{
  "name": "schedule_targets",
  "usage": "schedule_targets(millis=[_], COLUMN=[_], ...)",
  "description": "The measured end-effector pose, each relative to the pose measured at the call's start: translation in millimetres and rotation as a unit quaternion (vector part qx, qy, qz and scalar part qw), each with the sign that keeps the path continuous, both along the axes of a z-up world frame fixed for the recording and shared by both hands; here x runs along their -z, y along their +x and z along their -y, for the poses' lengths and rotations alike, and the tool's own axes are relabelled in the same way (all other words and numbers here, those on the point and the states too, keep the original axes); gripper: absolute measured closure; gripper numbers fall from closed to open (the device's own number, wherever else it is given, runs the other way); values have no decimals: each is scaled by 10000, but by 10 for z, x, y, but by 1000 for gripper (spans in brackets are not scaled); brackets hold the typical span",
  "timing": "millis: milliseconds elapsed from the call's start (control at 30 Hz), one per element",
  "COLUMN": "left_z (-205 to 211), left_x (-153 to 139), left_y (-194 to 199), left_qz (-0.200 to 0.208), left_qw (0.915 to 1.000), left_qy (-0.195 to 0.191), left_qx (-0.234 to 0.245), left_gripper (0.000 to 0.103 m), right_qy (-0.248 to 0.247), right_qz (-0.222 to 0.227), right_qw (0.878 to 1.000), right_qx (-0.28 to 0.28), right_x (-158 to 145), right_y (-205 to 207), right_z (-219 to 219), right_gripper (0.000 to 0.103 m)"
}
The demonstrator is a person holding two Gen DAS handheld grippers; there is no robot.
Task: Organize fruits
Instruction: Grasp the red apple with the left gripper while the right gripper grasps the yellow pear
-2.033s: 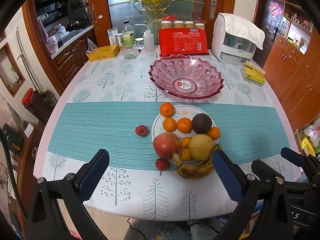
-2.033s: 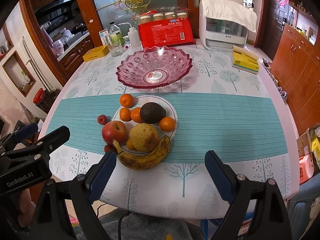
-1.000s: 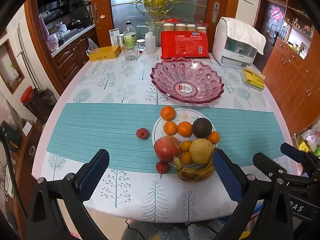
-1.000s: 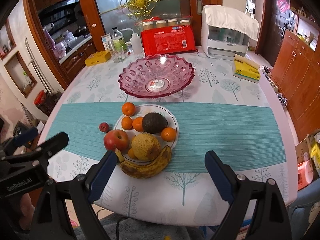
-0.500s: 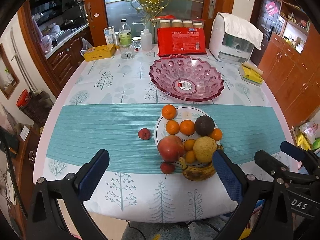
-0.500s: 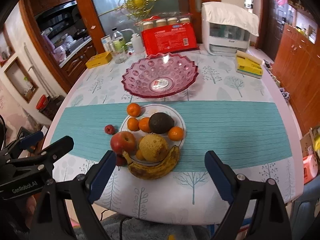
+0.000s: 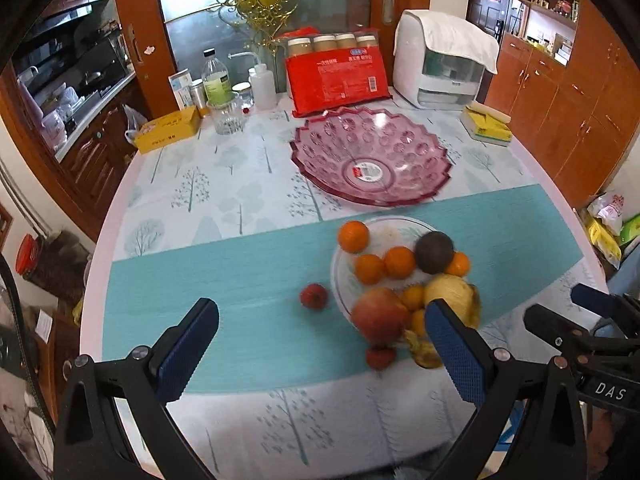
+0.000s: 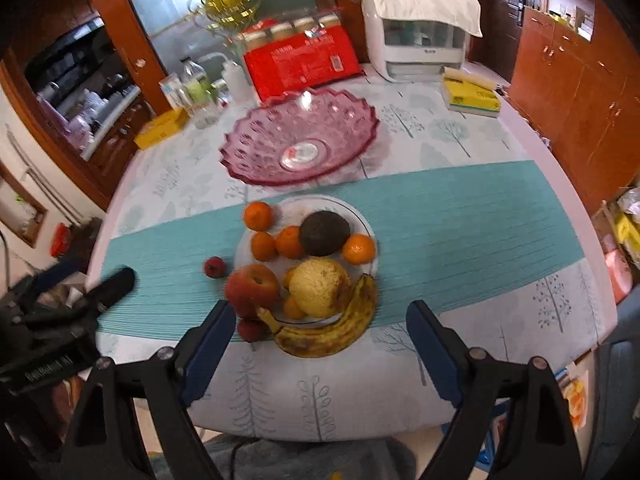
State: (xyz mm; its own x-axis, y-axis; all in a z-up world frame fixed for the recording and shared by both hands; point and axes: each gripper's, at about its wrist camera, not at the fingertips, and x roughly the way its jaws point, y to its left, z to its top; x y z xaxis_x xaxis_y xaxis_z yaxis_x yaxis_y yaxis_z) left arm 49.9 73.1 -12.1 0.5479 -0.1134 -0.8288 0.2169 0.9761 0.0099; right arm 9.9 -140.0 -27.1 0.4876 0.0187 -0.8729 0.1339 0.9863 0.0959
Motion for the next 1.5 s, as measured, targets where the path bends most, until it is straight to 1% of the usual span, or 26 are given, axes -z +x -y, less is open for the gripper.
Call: schedule_targets(millis=[100,167,300,400,500,567,633,733,767,833,933,1033,1100,1300,1367,1500], left_z=[-65,-79,-8,109,245,311,349,381,394,386,388,400,431,503,522,549], left_x=[157,316,685,893,1073,1185,1290,1394,1442,1498,1554,1620,1678,1839,1873,1876], left_y=[149,261,429,472,520,587,659,755,777,800,830,853,844,879,897,928], left_qz=[-93,-324,-895,-1083,-1190,-1303,-1444,-1598,-1686,-1787,-1917,-2143,-2239,-2359,-2383,-2362], left_qw=[9998,9988,9931,9886,9852,9824,9799,9778,9758,9721,9683,9620,9589,9536,9503,9470], left_qy=[2,-38,-225,-356,-385,-502,-626,-710,-775,-941,-1089,-1229,-1254,-1406,-1525,-1604], left_qx=[169,354,722,979,1169,1242,1226,1154,1160,1190,1176,1166,1210,1235,1295,1470], left_gripper=[1,1,1,1,1,8,10,13,17,19,19,21,22,22,25,31], right_qy=[-261,-317,-128,69,225,348,386,456,415,400,622,708,755,1091,1185,1248], right_qz=[-35,-104,-222,-195,-156,-166,-180,-192,-212,-239,-164,-153,-181,-293,-350,-425], right_qw=[9996,9994,9996,9995,9993,9991,9990,9988,9989,9988,9978,9969,9959,9909,9892,9870], right_qx=[54,44,154,219,247,184,143,8,-38,-133,-176,-308,-472,-732,-791,-922], right_x=[163,293,571,719,825,904,973,1071,1107,1160,1194,1204,1219,1286,1303,1333], right_y=[36,71,170,260,358,423,476,543,561,588,607,635,663,782,824,904], right_z=[-31,-34,23,83,135,160,167,156,142,123,155,179,183,252,266,267], right_gripper=[15,15,15,15,15,15,15,15,15,17,19,20,21,21,21,21])
